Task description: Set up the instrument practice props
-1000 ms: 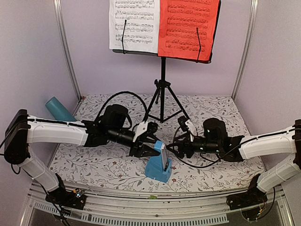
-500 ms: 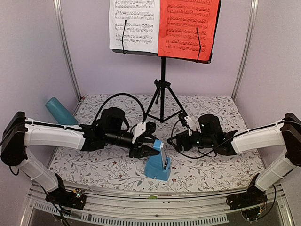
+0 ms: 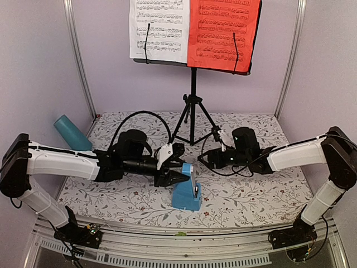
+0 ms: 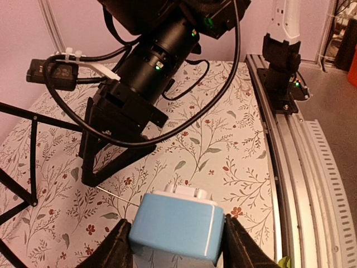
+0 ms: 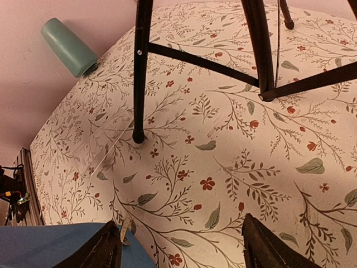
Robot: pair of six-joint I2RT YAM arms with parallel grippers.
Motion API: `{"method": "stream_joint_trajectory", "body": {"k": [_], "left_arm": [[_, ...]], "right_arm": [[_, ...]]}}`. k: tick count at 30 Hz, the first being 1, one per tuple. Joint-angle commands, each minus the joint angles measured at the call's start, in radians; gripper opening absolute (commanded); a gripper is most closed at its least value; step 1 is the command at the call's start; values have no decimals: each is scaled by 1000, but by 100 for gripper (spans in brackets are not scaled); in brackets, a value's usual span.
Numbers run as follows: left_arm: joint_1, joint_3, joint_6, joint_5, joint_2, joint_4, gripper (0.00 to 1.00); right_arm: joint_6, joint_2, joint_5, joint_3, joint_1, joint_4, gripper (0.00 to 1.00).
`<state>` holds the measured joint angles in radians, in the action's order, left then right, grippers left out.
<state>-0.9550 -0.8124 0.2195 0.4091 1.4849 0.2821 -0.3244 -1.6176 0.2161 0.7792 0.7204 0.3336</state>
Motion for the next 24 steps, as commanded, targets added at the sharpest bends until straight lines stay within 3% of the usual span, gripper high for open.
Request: {"method": "stream_joint_trajectory", "body": {"k": [1,9,16,20,21,22,24], "left_arm": [[-5,11,3,-78,-10,30,32],[-5,2,-24,-104,3,30,33],[-5,0,-31,-130,-3,27,51],[-5,-1,-43,-144,-1,44,69],[-5,2,-43,-149,-2,55,89],[-5,4,-45,-148,-4,65,95],[-5,8,-48,-149,-7,83,96]], "right_arm": [[-10,-32,19,82,-48,-46,76],[15,-26,9,166,-78,-110,76],[6,67,-30,122,-79,-126,83],[5,124,-59,88,-79,-133,89],[4,136,-66,81,-79,-136,90],[3,152,-73,75,-79,-140,91],[2,171,-81,62,-79,-147,92]]}}
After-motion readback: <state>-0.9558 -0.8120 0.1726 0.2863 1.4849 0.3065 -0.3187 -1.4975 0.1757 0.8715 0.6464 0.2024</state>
